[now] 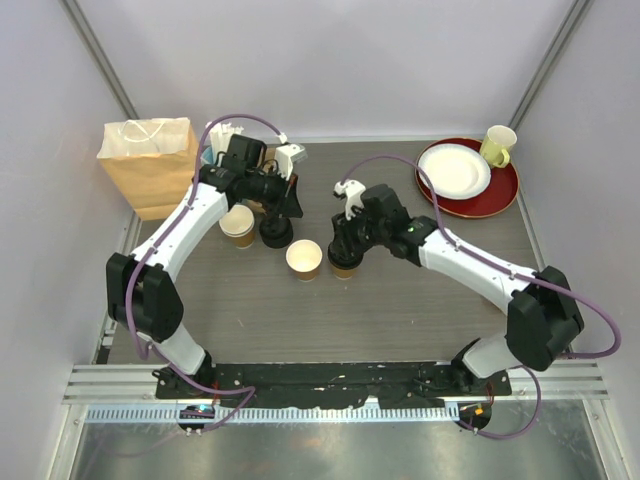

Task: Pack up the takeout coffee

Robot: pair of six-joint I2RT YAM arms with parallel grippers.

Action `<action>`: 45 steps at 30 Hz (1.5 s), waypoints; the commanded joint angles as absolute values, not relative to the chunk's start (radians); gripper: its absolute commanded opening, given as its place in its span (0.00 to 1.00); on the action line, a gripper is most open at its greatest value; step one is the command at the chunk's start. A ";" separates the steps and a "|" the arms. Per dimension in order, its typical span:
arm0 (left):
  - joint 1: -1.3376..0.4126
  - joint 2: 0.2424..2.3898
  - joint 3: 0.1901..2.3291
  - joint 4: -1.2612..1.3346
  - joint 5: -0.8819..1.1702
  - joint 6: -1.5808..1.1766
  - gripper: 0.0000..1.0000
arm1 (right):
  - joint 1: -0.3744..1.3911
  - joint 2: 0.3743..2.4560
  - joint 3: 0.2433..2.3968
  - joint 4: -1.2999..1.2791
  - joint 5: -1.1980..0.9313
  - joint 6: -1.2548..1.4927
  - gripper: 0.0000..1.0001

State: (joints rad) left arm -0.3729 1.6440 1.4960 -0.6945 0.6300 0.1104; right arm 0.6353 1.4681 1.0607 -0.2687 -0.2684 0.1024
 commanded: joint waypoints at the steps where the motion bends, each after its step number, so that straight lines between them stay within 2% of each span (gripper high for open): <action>1: -0.374 1.611 1.506 -0.703 0.652 0.123 0.00 | 0.756 1.405 1.094 -0.308 0.069 0.054 0.48; 4: -0.374 1.617 1.505 -0.700 0.655 0.118 0.00 | 0.805 1.423 1.104 -0.331 0.179 0.038 0.50; 6: -0.374 1.628 1.500 -0.684 0.655 0.085 0.00 | 0.810 1.416 1.104 -0.331 0.184 0.038 0.50; 10: -0.419 1.680 1.490 -0.677 0.632 -0.021 0.02 | 0.792 1.358 1.097 -0.304 0.152 0.076 0.57; 13: -0.495 1.681 1.451 -0.614 0.530 -0.098 0.19 | 0.724 1.327 1.098 -0.302 0.118 0.125 0.63; 14: -0.515 1.686 1.447 -0.597 0.467 -0.115 0.30 | 0.701 1.322 1.094 -0.298 0.073 0.141 0.65; 17: -0.549 1.718 1.477 -0.584 0.405 -0.170 0.38 | 0.577 1.312 1.057 -0.272 -0.070 0.222 0.68; 23: -0.543 1.775 1.537 -0.604 0.416 -0.216 0.39 | 0.422 1.330 0.966 -0.184 -0.312 0.311 0.71; 28: -0.543 1.792 1.516 -0.618 0.454 -0.224 0.37 | 0.405 1.373 0.948 -0.143 -0.403 0.318 0.77; 31: -0.543 1.802 1.511 -0.611 0.459 -0.225 0.31 | 0.405 1.411 0.953 -0.137 -0.429 0.308 0.77; 34: -0.546 1.822 1.517 -0.612 0.479 -0.224 0.28 | 0.405 1.446 0.960 -0.133 -0.445 0.305 0.74; 40: -0.575 1.854 1.520 -0.623 0.502 -0.210 0.25 | 0.403 1.439 0.946 -0.149 -0.402 0.299 0.63; 45: -0.581 1.881 1.540 -0.632 0.506 -0.207 0.23 | 0.403 1.411 0.931 -0.173 -0.384 0.290 0.61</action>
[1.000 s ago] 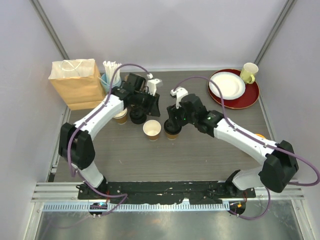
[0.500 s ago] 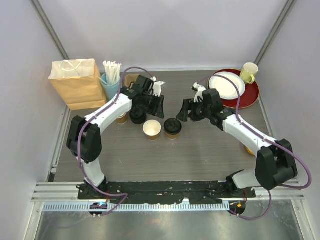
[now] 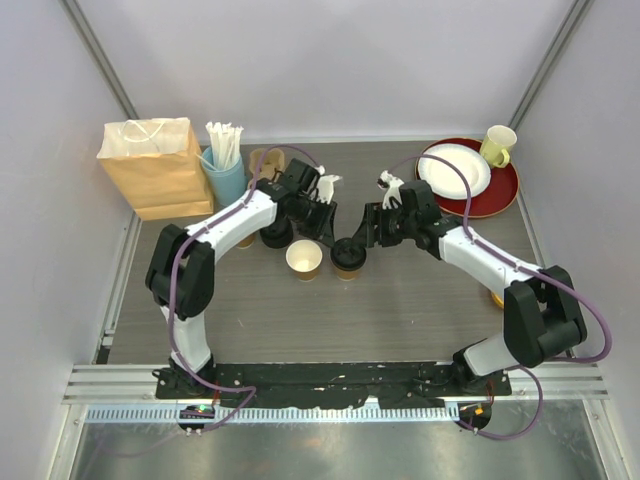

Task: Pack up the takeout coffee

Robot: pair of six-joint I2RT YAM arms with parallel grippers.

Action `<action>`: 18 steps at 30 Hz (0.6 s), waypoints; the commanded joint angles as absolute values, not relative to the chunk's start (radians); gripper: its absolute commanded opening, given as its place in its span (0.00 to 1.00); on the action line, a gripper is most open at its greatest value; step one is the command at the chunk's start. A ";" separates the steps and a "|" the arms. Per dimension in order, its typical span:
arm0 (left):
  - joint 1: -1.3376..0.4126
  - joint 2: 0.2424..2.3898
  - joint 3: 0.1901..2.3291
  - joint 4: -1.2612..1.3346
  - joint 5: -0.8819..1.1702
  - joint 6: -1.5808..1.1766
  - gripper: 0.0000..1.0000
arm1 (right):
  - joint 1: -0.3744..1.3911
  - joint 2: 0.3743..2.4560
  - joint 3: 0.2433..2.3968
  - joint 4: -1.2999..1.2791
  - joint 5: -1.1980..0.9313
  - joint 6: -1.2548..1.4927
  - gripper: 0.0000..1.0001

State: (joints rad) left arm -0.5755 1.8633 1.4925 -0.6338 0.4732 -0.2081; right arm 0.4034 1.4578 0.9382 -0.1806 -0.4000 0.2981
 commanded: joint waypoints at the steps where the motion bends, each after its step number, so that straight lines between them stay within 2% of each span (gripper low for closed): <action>1: -0.583 1.888 1.543 -0.632 0.509 -0.207 0.23 | 0.403 1.404 0.928 -0.176 -0.380 0.288 0.60; 13: -0.630 1.986 1.655 -0.650 0.529 -0.172 0.24 | 0.403 1.299 0.873 -0.244 -0.288 0.299 0.59; 16: -0.630 1.990 1.678 -0.670 0.515 -0.152 0.27 | 0.405 1.282 0.855 -0.241 -0.276 0.310 0.61; 18: -0.621 1.974 1.684 -0.683 0.512 -0.144 0.33 | 0.405 1.282 0.850 -0.236 -0.270 0.310 0.63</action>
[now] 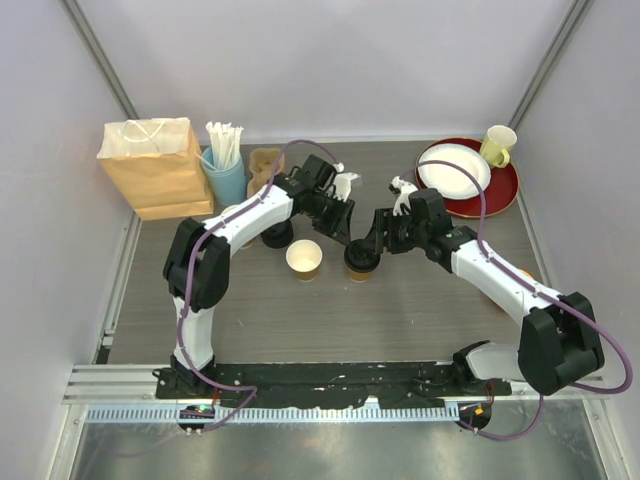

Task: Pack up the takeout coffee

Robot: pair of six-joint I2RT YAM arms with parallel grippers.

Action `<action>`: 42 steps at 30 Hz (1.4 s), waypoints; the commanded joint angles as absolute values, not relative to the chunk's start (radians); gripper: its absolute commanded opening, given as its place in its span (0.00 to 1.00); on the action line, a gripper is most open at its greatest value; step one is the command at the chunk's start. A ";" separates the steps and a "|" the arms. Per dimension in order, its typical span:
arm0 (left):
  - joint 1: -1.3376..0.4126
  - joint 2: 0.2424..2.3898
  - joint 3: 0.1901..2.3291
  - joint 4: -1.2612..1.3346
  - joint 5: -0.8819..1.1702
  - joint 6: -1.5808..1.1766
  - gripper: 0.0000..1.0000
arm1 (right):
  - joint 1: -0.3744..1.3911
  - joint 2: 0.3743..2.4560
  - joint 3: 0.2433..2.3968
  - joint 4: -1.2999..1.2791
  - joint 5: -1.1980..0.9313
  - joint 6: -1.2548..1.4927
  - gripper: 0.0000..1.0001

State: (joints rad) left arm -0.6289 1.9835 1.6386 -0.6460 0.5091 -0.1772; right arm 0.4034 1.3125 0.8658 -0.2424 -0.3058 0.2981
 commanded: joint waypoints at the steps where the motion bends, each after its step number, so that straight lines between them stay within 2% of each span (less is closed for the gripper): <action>1: -0.617 1.968 1.681 -0.687 0.515 -0.149 0.34 | 0.405 1.284 0.845 -0.233 -0.270 0.310 0.63; 8: -0.591 1.864 1.559 -0.606 0.567 -0.259 0.40 | 0.405 1.305 0.831 -0.212 -0.273 0.321 0.64; 15: -0.591 1.773 1.375 -0.430 0.621 -0.426 0.36 | 0.403 1.293 0.796 -0.166 -0.282 0.359 0.63; 23: -0.597 1.809 1.333 -0.284 0.678 -0.537 0.39 | 0.403 1.290 0.785 -0.152 -0.275 0.379 0.63; 29: -0.595 1.830 1.318 -0.272 0.681 -0.534 0.35 | 0.405 1.287 0.779 -0.146 -0.271 0.385 0.60; 42: -0.571 1.841 1.246 -0.184 0.732 -0.609 0.33 | 0.403 1.313 0.785 -0.146 -0.270 0.393 0.59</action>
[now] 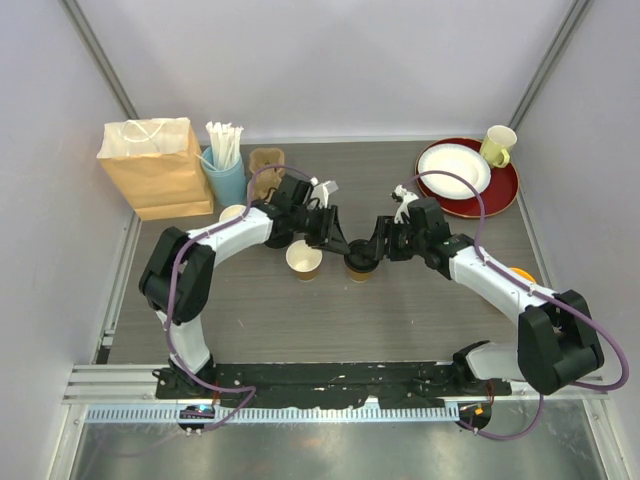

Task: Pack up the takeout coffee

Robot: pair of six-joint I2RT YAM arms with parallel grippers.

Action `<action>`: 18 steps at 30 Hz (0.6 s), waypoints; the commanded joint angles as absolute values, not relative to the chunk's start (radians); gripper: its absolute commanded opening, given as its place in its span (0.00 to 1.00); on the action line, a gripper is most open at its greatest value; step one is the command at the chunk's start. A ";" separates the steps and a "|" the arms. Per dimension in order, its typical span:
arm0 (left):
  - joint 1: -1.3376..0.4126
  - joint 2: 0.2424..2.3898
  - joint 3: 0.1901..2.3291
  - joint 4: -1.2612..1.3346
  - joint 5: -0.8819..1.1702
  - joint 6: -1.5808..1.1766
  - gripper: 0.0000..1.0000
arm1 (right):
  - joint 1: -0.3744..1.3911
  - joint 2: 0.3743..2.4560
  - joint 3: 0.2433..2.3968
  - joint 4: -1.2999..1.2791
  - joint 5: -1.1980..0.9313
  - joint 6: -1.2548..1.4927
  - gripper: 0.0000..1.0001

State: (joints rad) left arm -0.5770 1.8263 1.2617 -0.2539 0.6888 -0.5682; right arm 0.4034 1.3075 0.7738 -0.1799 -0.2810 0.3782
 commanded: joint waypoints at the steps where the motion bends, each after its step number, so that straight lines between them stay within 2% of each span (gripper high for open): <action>1: -0.571 1.847 1.247 -0.183 0.738 -0.617 0.32 | 0.405 1.316 0.788 -0.144 -0.271 0.393 0.59; 6: -0.560 1.841 1.213 -0.140 0.772 -0.656 0.30 | 0.405 1.313 0.784 -0.144 -0.259 0.391 0.57; 11: -0.551 1.806 1.242 -0.161 0.762 -0.630 0.35 | 0.403 1.327 0.787 -0.146 -0.259 0.388 0.57; 18: -0.529 1.769 1.210 -0.164 0.756 -0.620 0.35 | 0.403 1.315 0.790 -0.155 -0.250 0.385 0.57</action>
